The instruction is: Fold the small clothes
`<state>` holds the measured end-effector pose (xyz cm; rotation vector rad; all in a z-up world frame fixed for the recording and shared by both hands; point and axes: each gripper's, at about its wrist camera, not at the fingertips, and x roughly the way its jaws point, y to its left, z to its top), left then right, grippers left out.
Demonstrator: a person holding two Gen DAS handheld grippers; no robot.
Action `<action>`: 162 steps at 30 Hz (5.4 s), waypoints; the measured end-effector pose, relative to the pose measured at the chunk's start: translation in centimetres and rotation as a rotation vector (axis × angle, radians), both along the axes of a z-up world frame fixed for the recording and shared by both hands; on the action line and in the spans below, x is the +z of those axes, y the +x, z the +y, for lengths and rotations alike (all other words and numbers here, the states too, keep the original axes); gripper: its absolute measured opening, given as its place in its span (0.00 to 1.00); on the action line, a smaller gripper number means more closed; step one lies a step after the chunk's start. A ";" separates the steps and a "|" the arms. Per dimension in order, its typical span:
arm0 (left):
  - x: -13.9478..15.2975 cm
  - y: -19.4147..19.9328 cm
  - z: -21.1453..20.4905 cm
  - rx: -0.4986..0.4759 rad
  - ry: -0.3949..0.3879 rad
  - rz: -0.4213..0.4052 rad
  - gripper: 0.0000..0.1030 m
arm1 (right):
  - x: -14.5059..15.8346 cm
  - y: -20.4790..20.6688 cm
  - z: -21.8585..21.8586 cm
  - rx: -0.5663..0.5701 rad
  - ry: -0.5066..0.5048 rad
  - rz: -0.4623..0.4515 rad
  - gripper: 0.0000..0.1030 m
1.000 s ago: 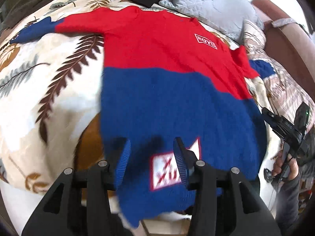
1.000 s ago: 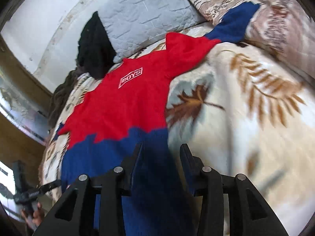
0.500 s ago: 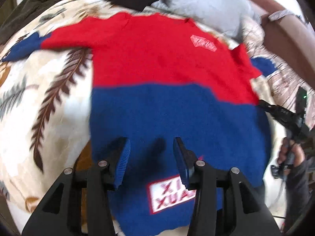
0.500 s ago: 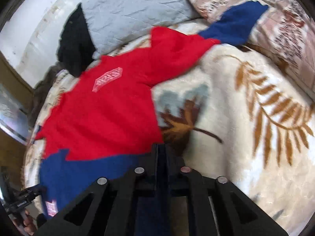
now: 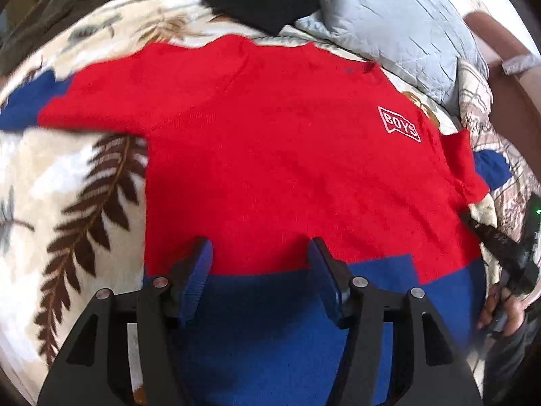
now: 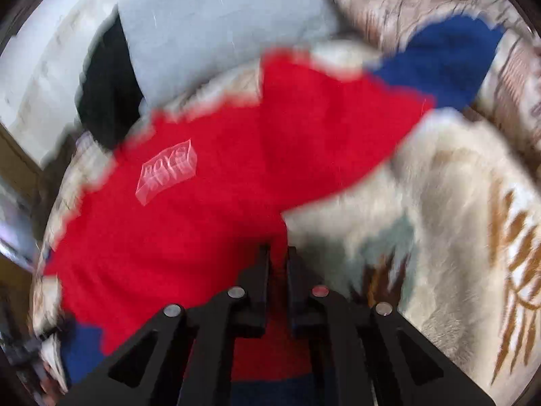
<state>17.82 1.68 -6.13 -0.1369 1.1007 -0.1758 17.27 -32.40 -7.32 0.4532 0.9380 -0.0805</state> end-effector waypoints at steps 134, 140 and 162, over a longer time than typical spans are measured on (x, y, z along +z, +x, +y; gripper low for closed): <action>0.1 10.8 4.9 0.168 -0.404 0.080 0.27 | 4.6 5.4 14.1 0.062 0.207 -0.191 0.23; 0.7 10.7 9.5 0.299 -0.471 0.069 0.41 | 3.7 8.0 20.4 0.202 0.228 -0.164 0.23; -2.3 5.2 33.8 0.959 -0.578 0.015 0.56 | 0.7 7.8 22.4 0.249 0.237 -0.157 0.23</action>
